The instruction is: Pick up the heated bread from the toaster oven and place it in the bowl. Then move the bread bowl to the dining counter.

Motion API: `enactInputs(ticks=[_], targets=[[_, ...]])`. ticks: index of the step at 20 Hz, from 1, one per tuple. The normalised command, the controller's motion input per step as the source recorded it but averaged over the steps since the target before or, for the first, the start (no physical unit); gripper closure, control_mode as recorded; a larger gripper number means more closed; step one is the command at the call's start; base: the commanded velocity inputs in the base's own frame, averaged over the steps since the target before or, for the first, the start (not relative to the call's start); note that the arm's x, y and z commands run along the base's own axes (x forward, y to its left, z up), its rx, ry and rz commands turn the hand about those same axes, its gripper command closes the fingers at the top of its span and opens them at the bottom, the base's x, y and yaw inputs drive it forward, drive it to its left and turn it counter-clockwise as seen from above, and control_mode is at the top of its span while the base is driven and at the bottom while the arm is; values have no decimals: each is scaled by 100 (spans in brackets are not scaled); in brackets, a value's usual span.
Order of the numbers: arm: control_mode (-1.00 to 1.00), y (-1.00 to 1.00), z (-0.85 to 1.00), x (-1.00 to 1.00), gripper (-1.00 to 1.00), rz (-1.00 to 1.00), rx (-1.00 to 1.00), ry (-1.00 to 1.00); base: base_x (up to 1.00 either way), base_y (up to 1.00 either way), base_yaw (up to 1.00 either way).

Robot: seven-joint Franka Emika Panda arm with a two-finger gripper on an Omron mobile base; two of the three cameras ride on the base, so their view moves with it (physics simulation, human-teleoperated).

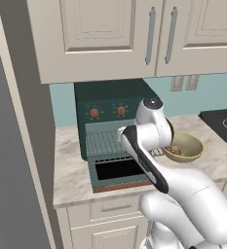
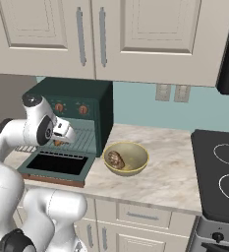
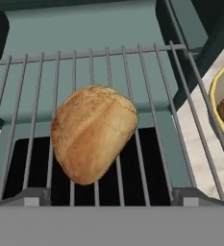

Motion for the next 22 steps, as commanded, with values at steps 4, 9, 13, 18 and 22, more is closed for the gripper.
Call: enactInputs(ticks=[4,9,13,18,22], targets=[[-100,8,-18,16,-100,0,0,-6,0,0,0],[-100,9,-25,17,-100,0,0,-9,0,0,0],[-100,1,-28,26,-100,0,0,-7,0,0,0],[-100,1,-15,22,-100,0,0,-3,0,0,0],[-100,0,-11,3,100,0,0,-3,0,0,0]])
